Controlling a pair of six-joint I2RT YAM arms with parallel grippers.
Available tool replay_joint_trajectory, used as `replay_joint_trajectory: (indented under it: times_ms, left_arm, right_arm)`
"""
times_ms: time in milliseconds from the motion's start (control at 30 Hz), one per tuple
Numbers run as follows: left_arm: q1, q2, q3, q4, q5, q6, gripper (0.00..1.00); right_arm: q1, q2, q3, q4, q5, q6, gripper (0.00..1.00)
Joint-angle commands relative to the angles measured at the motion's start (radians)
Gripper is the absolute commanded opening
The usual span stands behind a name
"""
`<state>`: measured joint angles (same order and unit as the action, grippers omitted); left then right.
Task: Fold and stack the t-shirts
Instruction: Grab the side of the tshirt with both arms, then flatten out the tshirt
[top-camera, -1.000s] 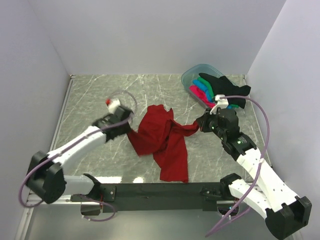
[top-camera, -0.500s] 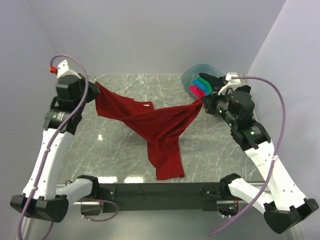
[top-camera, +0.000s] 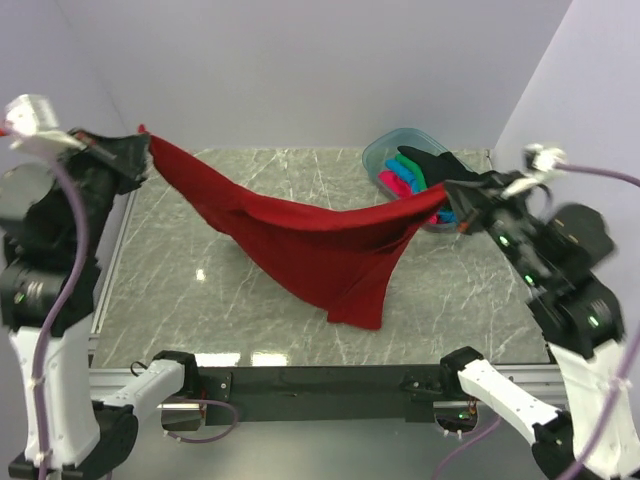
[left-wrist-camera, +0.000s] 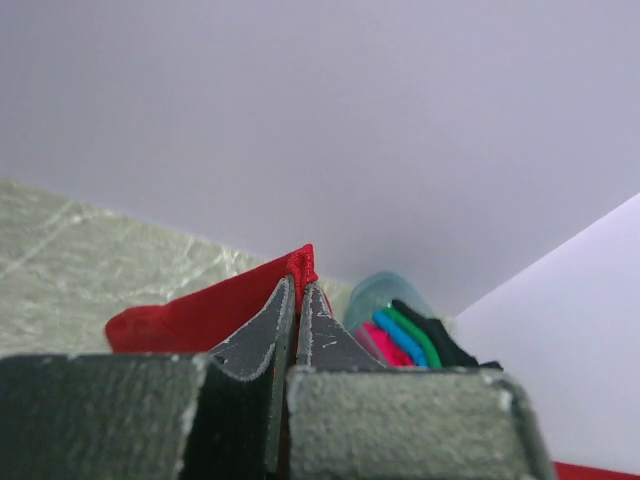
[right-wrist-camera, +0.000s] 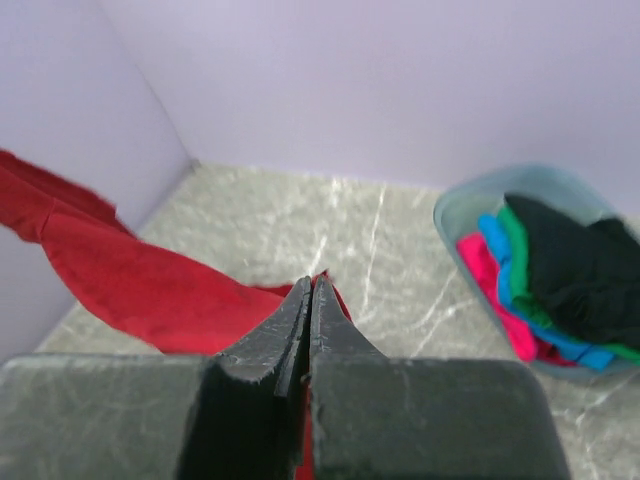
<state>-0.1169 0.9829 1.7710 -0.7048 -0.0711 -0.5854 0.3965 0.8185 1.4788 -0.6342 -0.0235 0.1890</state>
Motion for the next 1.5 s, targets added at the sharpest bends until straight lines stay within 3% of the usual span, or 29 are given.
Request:
replay_joint_trajectory:
  times_ms: [0,233,400,533,633,767,867,1000,1133,1300,1433,1467]
  left_arm:
    - [0.005,-0.049,0.085,-0.048,-0.059,0.05,0.01]
    - [0.005,-0.03,0.041,-0.053,-0.032,0.068,0.01]
    - [0.006,0.132,-0.019,-0.018,-0.001,0.088,0.01]
    - [0.078,0.272,0.021,0.005,0.043,0.09,0.0]
    - [0.164,0.393,0.14,-0.001,0.083,0.084,0.01]
    - [0.246,0.611,0.484,-0.053,0.168,0.087,0.0]
    - [0.298,0.703,0.643,-0.036,0.273,0.088,0.01]
    - [0.388,0.64,0.578,0.129,0.384,0.047,0.01]
    - [0.464,0.467,0.414,0.312,0.38,0.05,0.0]
    - [0.464,0.329,0.184,0.343,0.323,0.09,0.0]
    - [0.464,0.193,-0.043,0.258,0.252,0.107,0.01]
    - [0.464,0.159,-0.191,0.255,0.235,0.105,0.01]
  right_arm:
    - [0.001,-0.073,0.08,-0.056,0.008,-0.013,0.0]
    - [-0.001,-0.087,0.071,-0.01,-0.012,0.001,0.0]
    - [-0.001,0.086,0.046,0.085,-0.059,0.0,0.0]
    - [-0.002,0.302,0.112,0.137,-0.098,0.006,0.0]
    - [-0.004,0.468,0.251,0.137,-0.099,-0.003,0.0]
    - [-0.007,0.68,0.591,0.084,-0.105,-0.026,0.0]
    - [-0.008,0.83,0.82,0.074,-0.127,-0.043,0.0]
    - [-0.012,0.921,0.962,0.16,-0.183,-0.056,0.0]
    - [-0.013,0.861,0.855,0.341,-0.233,-0.065,0.0]
    - [-0.013,0.812,0.674,0.358,-0.297,-0.076,0.0]
    - [-0.007,0.67,0.289,0.47,-0.319,-0.065,0.0]
    - [-0.001,0.645,0.127,0.531,-0.32,-0.059,0.0]
